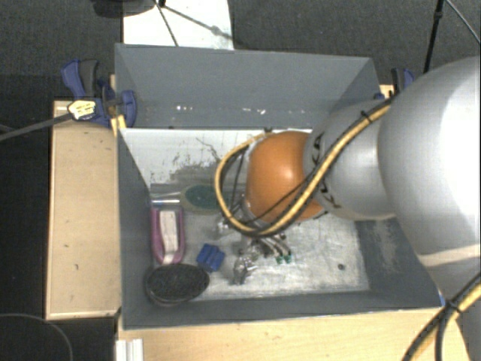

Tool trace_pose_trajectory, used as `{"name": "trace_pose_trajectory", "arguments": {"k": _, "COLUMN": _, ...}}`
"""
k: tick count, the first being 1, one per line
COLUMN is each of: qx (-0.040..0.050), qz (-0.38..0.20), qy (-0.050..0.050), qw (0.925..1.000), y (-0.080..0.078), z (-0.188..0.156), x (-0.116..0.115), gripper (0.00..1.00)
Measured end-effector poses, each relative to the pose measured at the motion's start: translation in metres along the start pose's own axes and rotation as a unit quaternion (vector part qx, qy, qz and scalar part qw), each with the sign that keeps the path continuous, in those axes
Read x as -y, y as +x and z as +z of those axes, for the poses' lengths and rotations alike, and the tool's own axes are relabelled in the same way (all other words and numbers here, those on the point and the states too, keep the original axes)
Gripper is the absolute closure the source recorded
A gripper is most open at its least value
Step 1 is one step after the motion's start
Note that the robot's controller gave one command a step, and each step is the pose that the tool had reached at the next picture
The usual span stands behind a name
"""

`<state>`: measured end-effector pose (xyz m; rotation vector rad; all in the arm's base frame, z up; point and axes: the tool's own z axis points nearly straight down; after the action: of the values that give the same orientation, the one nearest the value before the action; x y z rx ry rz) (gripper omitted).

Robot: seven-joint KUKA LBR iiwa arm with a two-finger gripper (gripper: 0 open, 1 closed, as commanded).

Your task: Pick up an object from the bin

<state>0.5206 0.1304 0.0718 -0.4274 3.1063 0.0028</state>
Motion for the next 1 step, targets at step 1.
{"name": "trace_pose_trajectory", "arguments": {"k": 1, "qx": 0.0017, "qz": -0.014, "qy": 0.000, "qw": 0.9999, "y": 0.0183, "z": -0.0012, "x": 0.0441, "gripper": 0.00}}
